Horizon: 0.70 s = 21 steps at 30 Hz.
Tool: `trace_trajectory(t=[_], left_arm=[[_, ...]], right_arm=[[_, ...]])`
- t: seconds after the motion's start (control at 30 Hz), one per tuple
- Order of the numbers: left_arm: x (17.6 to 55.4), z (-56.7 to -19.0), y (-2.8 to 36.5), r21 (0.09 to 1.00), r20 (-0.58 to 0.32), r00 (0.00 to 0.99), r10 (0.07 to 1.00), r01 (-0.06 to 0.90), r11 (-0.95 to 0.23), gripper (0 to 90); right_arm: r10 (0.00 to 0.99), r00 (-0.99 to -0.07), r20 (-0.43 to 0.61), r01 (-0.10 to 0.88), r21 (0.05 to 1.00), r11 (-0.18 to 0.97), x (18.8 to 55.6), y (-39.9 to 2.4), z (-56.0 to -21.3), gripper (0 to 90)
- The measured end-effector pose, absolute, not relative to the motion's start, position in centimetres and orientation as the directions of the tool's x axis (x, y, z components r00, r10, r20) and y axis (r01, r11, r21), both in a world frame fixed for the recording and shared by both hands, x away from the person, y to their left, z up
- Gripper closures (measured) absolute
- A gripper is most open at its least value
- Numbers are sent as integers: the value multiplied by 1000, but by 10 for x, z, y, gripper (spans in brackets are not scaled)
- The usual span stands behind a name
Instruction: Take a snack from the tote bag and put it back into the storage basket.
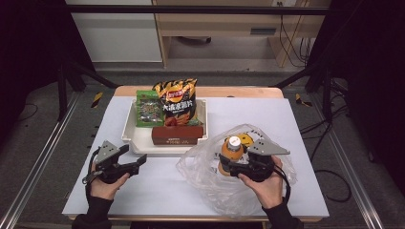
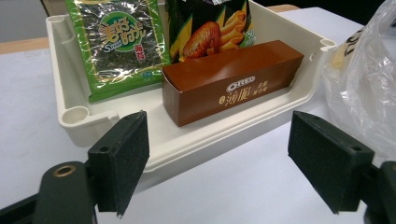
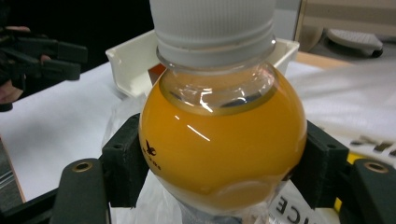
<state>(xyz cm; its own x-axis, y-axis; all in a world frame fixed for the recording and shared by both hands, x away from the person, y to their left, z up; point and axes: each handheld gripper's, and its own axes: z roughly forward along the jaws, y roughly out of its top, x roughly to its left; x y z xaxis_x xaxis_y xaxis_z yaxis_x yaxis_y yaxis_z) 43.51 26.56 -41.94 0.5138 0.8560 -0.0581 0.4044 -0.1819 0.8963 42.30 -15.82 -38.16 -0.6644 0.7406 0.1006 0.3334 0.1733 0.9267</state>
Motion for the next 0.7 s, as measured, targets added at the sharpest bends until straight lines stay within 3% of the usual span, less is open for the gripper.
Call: trace_trajectory(t=[0.33,0.7], left_arm=[[435,-416,273,899,-67,505,860,405,-168,182],[435,-414,283,902,-78,485,871,406,-145,182]], right_arm=[[719,-689,93,281,948,147,423,-146,-343,301],[663,-745,72,240,956,166,424,-103,-315,301]])
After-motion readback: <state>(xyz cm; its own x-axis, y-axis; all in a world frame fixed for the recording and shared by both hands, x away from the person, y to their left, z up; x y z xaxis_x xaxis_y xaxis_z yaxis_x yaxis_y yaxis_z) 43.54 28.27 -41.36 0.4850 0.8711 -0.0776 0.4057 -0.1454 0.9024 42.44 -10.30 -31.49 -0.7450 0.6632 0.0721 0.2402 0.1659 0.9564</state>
